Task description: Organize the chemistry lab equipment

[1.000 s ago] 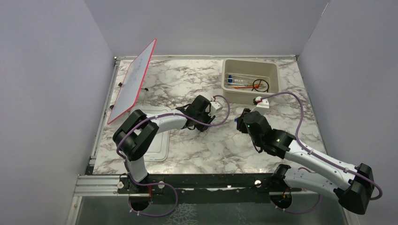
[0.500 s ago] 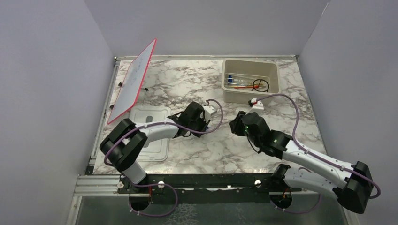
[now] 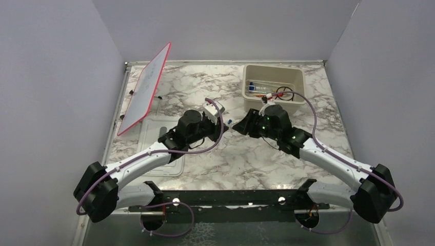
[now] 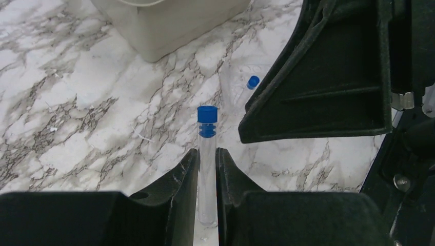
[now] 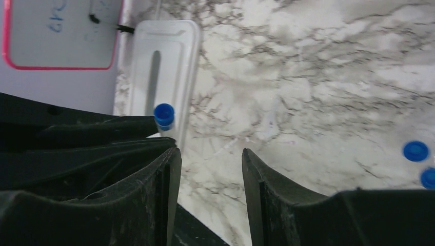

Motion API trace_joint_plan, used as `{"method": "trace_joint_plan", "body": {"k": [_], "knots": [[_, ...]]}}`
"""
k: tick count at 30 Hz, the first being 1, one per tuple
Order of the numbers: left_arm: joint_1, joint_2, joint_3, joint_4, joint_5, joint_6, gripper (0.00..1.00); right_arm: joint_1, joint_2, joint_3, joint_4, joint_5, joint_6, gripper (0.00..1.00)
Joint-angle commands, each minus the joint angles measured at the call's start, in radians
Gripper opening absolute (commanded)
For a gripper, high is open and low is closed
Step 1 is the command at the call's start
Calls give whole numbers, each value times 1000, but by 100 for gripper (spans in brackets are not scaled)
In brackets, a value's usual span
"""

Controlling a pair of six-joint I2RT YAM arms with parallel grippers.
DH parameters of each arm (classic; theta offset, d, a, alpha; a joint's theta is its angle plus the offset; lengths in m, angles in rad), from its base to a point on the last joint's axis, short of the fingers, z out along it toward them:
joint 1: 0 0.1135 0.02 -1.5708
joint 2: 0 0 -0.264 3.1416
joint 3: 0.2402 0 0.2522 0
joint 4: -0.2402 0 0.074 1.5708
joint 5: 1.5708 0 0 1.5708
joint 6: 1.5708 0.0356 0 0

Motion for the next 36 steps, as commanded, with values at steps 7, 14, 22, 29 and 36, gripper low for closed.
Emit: {"method": "trace_joint_plan", "body": {"k": [7,14,22,29,36], "knots": [[-8,-81,-18,48,7,-39,19,-3,8,90,94,-160,30,56],[-10,-96,-35,74,31,-41,19,-4,36,131,60,-89,44,51],[-12,-104,-39,82,47,-39,19,-13,71,165,41,-83,44,46],[-13,-112,-43,89,52,-37,19,-15,88,157,67,-150,42,34],[-13,-126,-44,84,42,-40,19,-22,81,146,94,-218,40,24]]}}
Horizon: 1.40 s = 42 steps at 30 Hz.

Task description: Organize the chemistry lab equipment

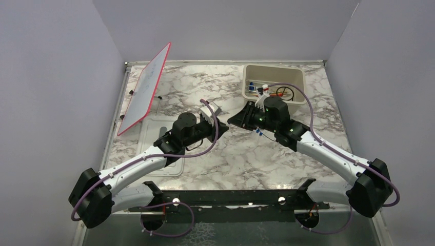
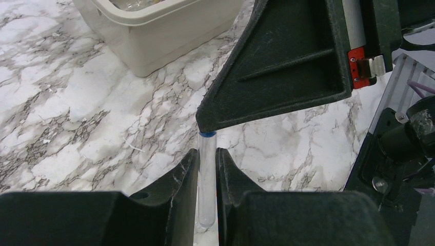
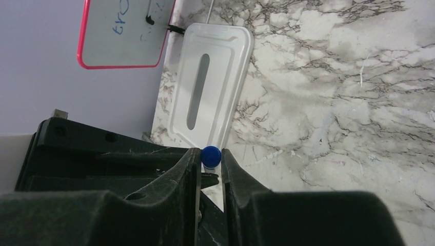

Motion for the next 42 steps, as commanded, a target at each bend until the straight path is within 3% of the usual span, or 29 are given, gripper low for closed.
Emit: {"method": "trace_joint_plan", "body": {"k": [1,9,14,21,28,33,38,42], "knots": [[-7,-33,-6,35,21,-4,19,-11,-1,9,28,-77,-4,24],[-6,-43,-4,27,13,-10,21,-21,4,16,28,-131,-1,21],[-6,-74,-32,53,-23,-30,46,-23,-16,25,4,-70,-72,15],[-7,-144,-24,-41,-189,-91,66,-25,-122,45,-135,270,-297,15],[-7,-175,53,-190,-304,-138,70,-24,-252,65,-283,674,-438,15],[-6,-172,61,-215,-321,-149,71,-25,-277,56,-425,879,-363,15],[-7,-164,58,-221,-330,-150,72,-25,-263,7,-518,885,-213,15],[-7,-162,55,-224,-333,-150,72,-25,-262,-71,-455,803,-169,15]]}}
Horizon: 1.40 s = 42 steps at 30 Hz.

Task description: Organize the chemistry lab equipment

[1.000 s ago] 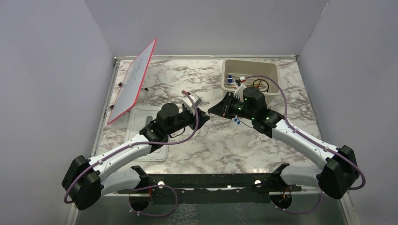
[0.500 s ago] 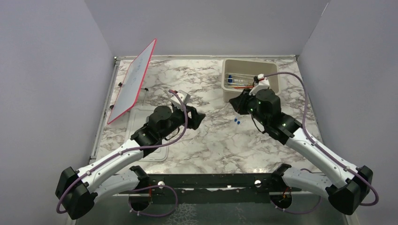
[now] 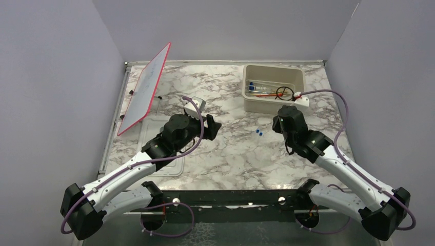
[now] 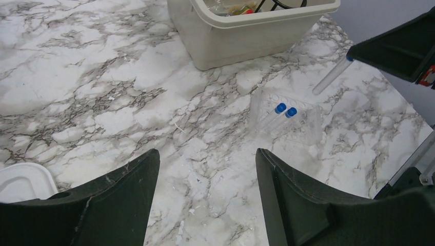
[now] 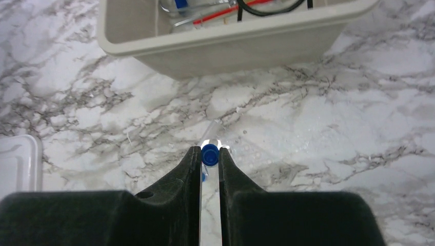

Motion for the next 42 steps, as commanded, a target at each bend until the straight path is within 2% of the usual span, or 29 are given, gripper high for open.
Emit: {"method": "trace_joint_plan", "body": {"k": [1,8,11,22,33,42], "knots": [[-2,-3,20,-5,-30,-11,72,-1,6,-82,3,-28,85,15],[-3,-34,18,0,-16,-17,72,-1,69,-118,1,-61,137,15],[-3,-32,17,0,-12,-16,72,0,68,-183,92,-99,119,15],[-2,-23,20,0,-11,-13,73,-1,56,-286,274,-65,58,15],[-3,-10,24,1,-11,-9,73,-1,66,-306,303,-31,30,16],[-2,-4,26,0,-9,-6,73,-1,68,-307,309,-90,21,29]]}}
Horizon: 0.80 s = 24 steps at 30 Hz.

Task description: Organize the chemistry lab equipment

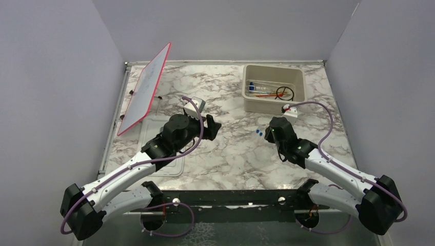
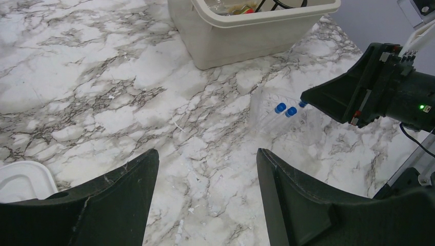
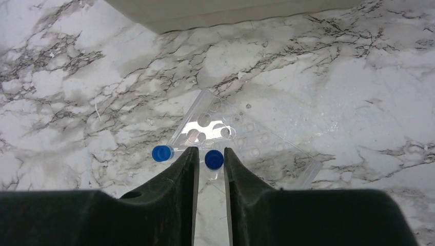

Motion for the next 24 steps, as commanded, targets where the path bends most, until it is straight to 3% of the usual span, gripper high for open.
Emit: {"method": "trace_joint_plan", "body": {"k": [1,7,16,24], "knots": [[-2,0,25,10,-6,1,73,-1,-5,-12,34,-16,-11,29],[-2,0,25,8,-6,2,73,0,-19,3,17,-27,-2,30],[-2,-5,24,7,-7,2,73,-10,29,106,-119,106,44,28],[-3,0,25,5,-1,3,73,-81,153,154,-110,-27,34,18]]}}
